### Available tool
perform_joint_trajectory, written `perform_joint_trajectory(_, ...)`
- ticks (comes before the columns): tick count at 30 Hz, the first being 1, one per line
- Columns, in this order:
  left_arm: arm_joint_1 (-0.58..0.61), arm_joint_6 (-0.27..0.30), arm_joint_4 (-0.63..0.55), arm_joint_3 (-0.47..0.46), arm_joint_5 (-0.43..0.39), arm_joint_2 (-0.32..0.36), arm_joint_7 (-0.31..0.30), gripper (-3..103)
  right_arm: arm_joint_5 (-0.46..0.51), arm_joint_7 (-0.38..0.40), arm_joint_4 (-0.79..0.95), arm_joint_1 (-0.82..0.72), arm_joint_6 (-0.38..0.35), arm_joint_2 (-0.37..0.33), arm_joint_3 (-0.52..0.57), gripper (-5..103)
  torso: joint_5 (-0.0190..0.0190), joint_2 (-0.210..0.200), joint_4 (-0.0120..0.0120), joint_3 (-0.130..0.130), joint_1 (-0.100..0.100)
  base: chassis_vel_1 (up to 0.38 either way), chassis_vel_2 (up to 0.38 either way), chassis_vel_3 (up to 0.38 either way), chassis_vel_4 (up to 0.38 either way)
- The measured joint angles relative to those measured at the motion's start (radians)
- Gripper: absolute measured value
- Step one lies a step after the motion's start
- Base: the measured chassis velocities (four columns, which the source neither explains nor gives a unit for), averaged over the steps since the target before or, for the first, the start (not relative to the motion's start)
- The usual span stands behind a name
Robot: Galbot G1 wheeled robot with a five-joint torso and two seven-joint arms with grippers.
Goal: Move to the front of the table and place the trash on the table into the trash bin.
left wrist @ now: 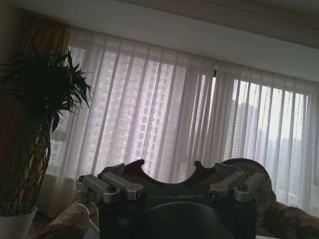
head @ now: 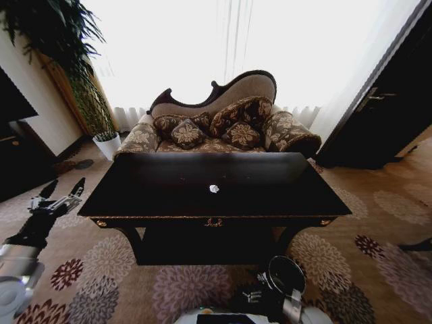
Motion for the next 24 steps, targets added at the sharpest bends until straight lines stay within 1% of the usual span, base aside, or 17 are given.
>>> perform_joint_trajectory(4, 0.002, 0.0, -0.002, -0.002, -0.001, -0.001, 0.0, 100, 0.028, -0.003, 0.147, -0.024, -0.024, -0.012, 0.038, 100, 0.0, 0.0, 0.0002, 0.0, 0.0, 0.0, 0.0, 0.0, 0.0)
perform_joint_trajectory(5, 0.002, 0.0, -0.002, -0.002, -0.001, -0.001, 0.0, 100, 0.028, -0.003, 0.147, -0.024, -0.024, -0.012, 0.038, 100, 0.0, 0.0, 0.0002, 0.0, 0.0, 0.0, 0.0, 0.0, 0.0)
perform_joint_trajectory(7, 0.002, 0.0, -0.004, -0.002, -0.001, -0.002, 0.0, 100, 0.042, 0.0, 0.22, -0.041, -0.037, -0.019, 0.057, 100, -0.0001, 0.0, 0.0001, 0.0, 0.0, 0.0, 0.0, 0.0, 0.0)
perform_joint_trajectory(8, 0.003, 0.0, -0.004, -0.002, -0.001, -0.003, 0.0, 100, 0.051, 0.006, 0.283, -0.059, -0.045, -0.024, 0.072, 100, -0.0001, 0.0, 0.0001, 0.0, 0.0, 0.0, 0.0, 0.0, 0.0)
perform_joint_trajectory(9, 0.003, 0.0, -0.004, -0.002, -0.001, -0.003, 0.0, 100, 0.051, 0.006, 0.283, -0.059, -0.045, -0.024, 0.072, 100, -0.0001, 0.0, 0.0001, 0.0, 0.0, 0.0, 0.0, 0.0, 0.0)
perform_joint_trajectory(13, 0.003, 0.0, -0.004, -0.002, 0.001, -0.008, 0.0, 100, 0.054, 0.062, 0.429, -0.109, -0.063, -0.031, 0.107, 100, -0.0001, 0.0, 0.0, 0.0, 0.0, 0.0, 0.0, 0.0, 0.0)
perform_joint_trajectory(14, 0.003, 0.0, -0.004, -0.002, 0.001, -0.008, 0.0, 100, 0.054, 0.062, 0.429, -0.109, -0.063, -0.031, 0.107, 100, -0.0001, 0.0, 0.0, 0.0, 0.0, 0.0, 0.0, 0.0, 0.0)
perform_joint_trajectory(18, 0.004, 0.0, -0.011, 0.003, 0.009, -0.018, 0.0, 100, 0.07, 0.121, 0.525, -0.113, -0.094, -0.046, 0.135, 100, 0.0, 0.0, 0.0, 0.0, 0.0, 0.0, 0.0, 0.0, 0.0)
perform_joint_trajectory(19, 0.004, 0.0, -0.011, 0.003, 0.009, -0.018, 0.0, 100, 0.07, 0.121, 0.525, -0.113, -0.094, -0.046, 0.135, 100, 0.0, 0.0, 0.0, 0.0, 0.0, 0.0, 0.0, 0.0, 0.0)
perform_joint_trajectory(21, 0.006, 0.0, -0.014, 0.003, 0.011, -0.02, 0.0, 100, 0.088, 0.146, 0.555, -0.104, -0.11, -0.057, 0.142, 100, 0.0001, 0.0, 0.0, 0.0, 0.0, 0.0, 0.0, 0.0, 0.0)
perform_joint_trajectory(24, 0.011, 0.0, -0.018, -0.003, 0.011, -0.019, 0.0, 100, 0.132, 0.205, 0.605, -0.066, -0.148, -0.087, 0.155, 100, 0.0, 0.0, 0.0, 0.0, 0.0, 0.0, 0.0, 0.0, 0.0)
